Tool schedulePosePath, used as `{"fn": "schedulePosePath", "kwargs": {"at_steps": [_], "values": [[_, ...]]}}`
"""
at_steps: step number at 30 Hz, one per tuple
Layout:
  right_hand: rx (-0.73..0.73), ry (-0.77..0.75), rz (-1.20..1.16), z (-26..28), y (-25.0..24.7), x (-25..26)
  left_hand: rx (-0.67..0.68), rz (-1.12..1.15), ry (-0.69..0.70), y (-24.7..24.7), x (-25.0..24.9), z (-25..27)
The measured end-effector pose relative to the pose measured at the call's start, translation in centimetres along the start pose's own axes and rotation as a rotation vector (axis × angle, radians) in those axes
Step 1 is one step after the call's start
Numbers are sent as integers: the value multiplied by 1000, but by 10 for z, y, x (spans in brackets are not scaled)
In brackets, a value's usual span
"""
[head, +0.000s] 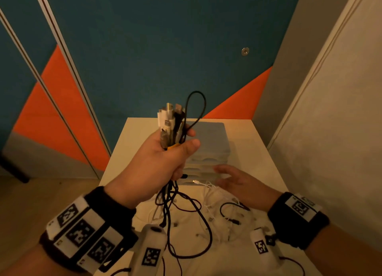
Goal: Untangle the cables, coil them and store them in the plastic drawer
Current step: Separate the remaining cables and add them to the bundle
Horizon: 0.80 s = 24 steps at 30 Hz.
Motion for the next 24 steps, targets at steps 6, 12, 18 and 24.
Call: {"fn": "schedulePosePath", "kwargs": {"at_steps": [6,12,18,24], "values": [[-65,227,237,16,-34,-65,16,105,4,-12,-8,12],[-22,249,358,16,-17,-117,36,87,-1,-15,-10,21],[32,225,530,-10,32,-118,11,45,-8,-25,-9,26],[-242,229,494,-51,18,-113,-31,-2,-16,-38,-5,27]]}}
Point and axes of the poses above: each hand's wrist, its own z-axis away from the middle knuckle, its own y-axis out of the palm, x = y × z, the point moved 8 cm from there along -z, towards the middle knuckle, and after that the axes turned 7 degrees about -y, right-handed, at the moved point
